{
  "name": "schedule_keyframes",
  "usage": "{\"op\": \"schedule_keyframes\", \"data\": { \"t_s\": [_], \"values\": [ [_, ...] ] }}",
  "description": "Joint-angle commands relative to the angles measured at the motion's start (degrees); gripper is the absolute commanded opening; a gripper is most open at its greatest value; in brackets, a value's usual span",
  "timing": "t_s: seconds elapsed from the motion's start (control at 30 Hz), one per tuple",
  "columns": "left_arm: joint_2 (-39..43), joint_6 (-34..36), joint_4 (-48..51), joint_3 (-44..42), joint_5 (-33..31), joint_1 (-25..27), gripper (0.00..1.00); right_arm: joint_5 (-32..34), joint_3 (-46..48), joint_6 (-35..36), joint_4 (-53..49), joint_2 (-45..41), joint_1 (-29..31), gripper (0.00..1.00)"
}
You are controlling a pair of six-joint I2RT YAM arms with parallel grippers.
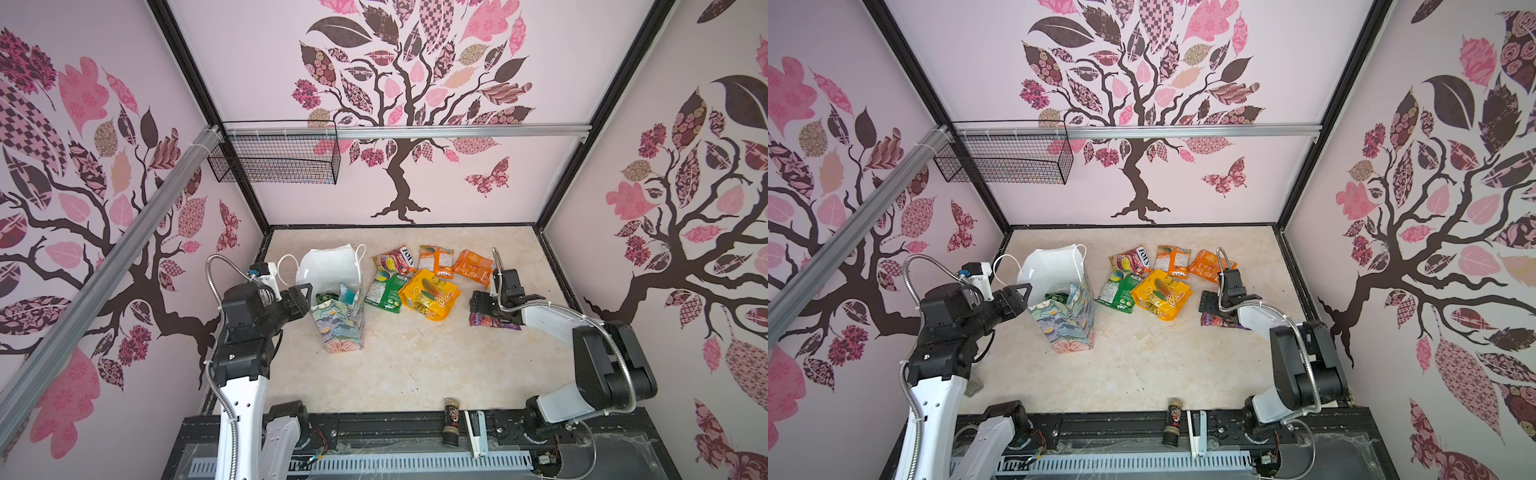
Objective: Place the snacks into the paper bag
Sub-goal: 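Lower the right gripper onto the purple Berries bag and close on it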
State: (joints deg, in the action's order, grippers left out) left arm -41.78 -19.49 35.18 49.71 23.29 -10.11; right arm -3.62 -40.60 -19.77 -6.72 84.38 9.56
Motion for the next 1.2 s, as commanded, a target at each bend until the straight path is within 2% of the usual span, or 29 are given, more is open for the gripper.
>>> {"op": "schedule_keyframes", "data": {
  "t_s": [0.0, 0.1, 0.23, 0.37, 0.53, 0.6, 0.7, 0.77, 0.83, 0.97, 1.17],
  "values": [
    [0.1, 0.2, -1.8, -1.4, 0.7, -0.4, 0.52, -8.1, 5.0, -3.7, -3.5, -4.9, 0.2, 0.89],
    [0.2, 0.1, -1.8, -1.5, 0.8, -0.4, 0.52, -8.7, 8.3, -5.4, -3.9, -9.9, 1.6, 0.87],
    [0.1, 0.1, -1.8, -1.4, 0.7, -0.5, 0.52, -9.7, 11.3, -8.0, -6.0, -16.9, 6.4, 0.87],
    [0.4, 0.1, -1.8, -1.5, 0.8, -0.6, 0.52, -10.4, 15.0, -12.6, -3.9, -22.2, 12.7, 0.86],
    [0.3, 0.0, -1.9, -1.5, 0.7, -0.6, 0.52, -11.3, 14.1, -11.5, -4.9, -24.9, 17.2, 0.84],
    [0.2, 0.0, -1.9, -1.5, 0.8, -0.6, 0.52, -7.1, 13.4, -11.5, -7.8, -28.5, 17.2, 0.84],
    [0.5, 0.1, -1.9, -1.5, 0.7, -0.6, 0.52, 7.1, 12.9, -12.4, -14.0, -34.9, 17.1, 0.85],
    [0.4, 0.1, -1.9, -1.6, 0.6, -0.6, 0.52, 13.7, 12.9, -13.2, -16.3, -37.1, 16.1, 0.86],
    [0.4, 0.0, -1.9, -1.6, 0.7, -0.5, 0.52, 14.0, 13.1, -13.3, -16.5, -37.5, 13.4, 0.86],
    [0.2, 0.0, -1.9, -1.6, 0.8, -0.6, 0.52, 10.0, 16.2, -14.1, -12.3, -37.6, 7.2, 0.87],
    [0.1, 0.0, -1.9, -1.5, 0.8, -0.6, 0.52, 12.8, 20.9, -15.5, -8.0, -38.6, 6.6, 0.89]
  ]
}}
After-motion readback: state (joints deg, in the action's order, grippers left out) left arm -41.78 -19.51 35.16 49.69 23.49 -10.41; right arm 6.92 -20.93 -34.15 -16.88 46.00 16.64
